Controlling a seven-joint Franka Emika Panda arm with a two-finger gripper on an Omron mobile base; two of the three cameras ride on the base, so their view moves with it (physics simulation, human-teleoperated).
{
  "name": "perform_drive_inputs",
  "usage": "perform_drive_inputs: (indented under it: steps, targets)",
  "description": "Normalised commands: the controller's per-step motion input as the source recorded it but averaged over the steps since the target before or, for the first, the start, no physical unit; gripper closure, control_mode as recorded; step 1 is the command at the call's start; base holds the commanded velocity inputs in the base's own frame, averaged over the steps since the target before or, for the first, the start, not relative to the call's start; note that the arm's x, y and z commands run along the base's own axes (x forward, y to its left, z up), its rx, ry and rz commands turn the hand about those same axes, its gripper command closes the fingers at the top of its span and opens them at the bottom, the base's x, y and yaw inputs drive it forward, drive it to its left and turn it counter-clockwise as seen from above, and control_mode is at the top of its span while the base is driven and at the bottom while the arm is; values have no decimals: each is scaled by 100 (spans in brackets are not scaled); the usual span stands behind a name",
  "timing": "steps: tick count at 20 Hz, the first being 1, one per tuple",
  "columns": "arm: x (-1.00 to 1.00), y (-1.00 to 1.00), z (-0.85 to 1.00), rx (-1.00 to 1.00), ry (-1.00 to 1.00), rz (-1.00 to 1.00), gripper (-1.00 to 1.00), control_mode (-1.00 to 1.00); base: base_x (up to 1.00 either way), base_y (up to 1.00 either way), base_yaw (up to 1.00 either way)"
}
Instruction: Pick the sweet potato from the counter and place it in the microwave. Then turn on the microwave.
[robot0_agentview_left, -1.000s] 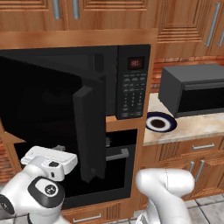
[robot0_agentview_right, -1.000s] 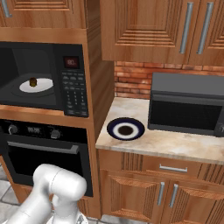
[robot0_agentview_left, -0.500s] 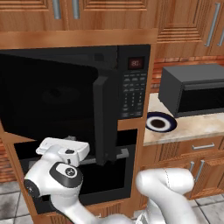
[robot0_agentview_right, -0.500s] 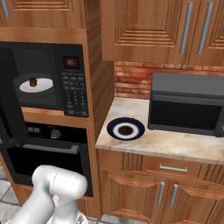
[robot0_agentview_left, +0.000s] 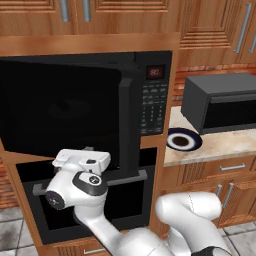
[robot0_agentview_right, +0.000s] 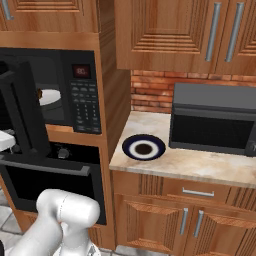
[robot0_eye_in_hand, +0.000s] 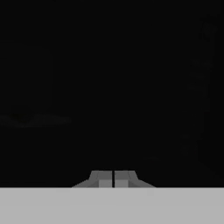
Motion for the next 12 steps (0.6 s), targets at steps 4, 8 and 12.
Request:
perform_drive_inputs:
  steps: [4,8,12]
  targets:
    - [41,-14,0,0,0,5,100,-100,0,0,0]
    - [37,-14,0,0,0,6,100,-100,0,0,0]
    - [32,-11,1,0,0,7,100,-100,0,0,0]
